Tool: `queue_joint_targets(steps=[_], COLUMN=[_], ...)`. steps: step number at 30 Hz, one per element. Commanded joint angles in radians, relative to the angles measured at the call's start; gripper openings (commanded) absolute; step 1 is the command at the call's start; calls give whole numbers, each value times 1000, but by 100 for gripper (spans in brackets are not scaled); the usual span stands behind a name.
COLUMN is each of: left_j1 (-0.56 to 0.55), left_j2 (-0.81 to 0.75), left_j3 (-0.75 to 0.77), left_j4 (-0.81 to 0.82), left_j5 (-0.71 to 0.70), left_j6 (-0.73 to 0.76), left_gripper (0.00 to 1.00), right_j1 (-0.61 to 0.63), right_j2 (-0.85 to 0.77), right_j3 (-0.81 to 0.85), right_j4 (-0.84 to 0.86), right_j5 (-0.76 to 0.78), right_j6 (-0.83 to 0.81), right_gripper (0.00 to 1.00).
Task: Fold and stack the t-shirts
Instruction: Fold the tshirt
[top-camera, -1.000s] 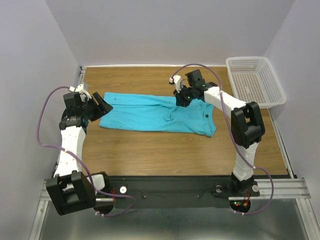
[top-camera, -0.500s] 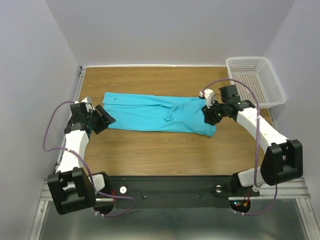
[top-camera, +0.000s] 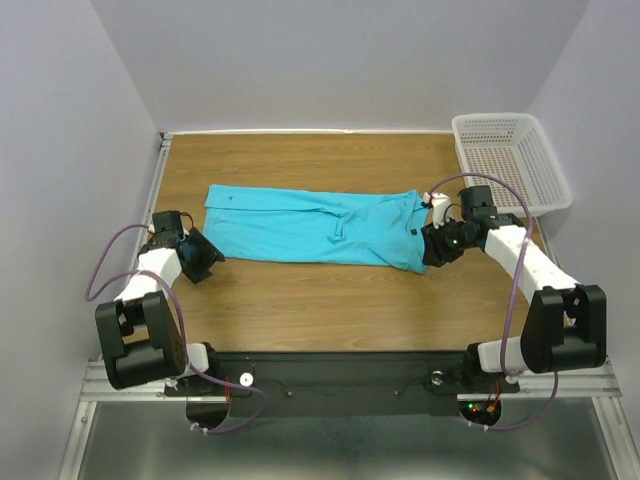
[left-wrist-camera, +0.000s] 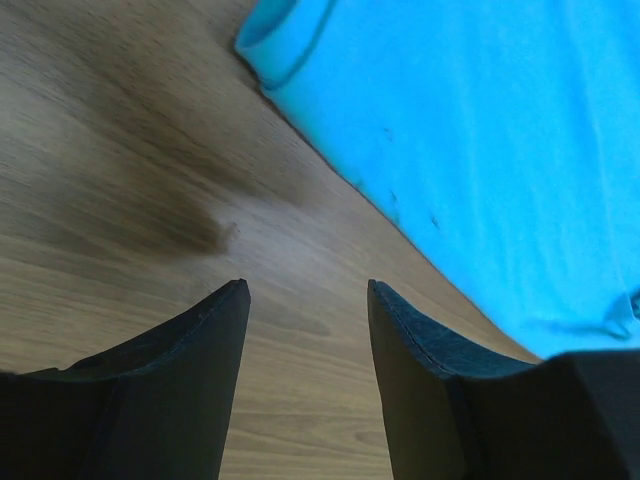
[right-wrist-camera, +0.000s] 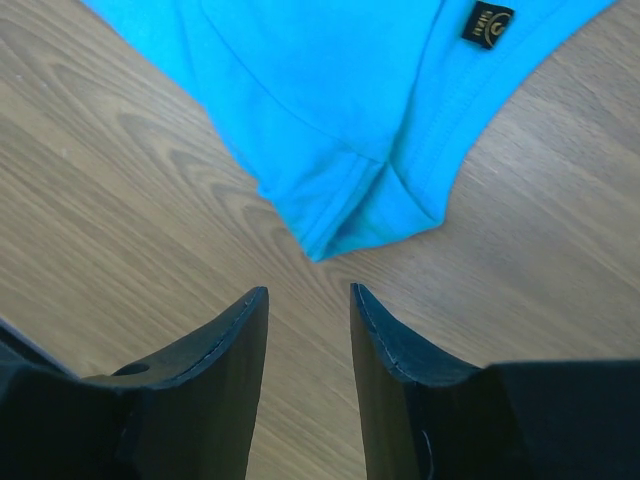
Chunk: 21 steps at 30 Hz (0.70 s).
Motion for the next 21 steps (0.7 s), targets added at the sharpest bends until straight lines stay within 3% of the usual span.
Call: queue_joint_targets(steps=[1, 13, 21], left_j1=[14, 44, 61], left_j2=[53, 207, 253], left_j3=[66, 137, 130], left_j4=[64, 123, 147], left_j5=[-75, -106, -68], left_j6=[-51, -37, -14], left_gripper=[59, 51, 35], right_j1=[-4, -7, -7], right_j2=[11, 149, 223], right_j3=[-6, 37, 61], right_j4=[5, 7, 25], right_j5=[-86, -144, -128], right_j6=[21, 24, 48], right_gripper=[44, 44, 38])
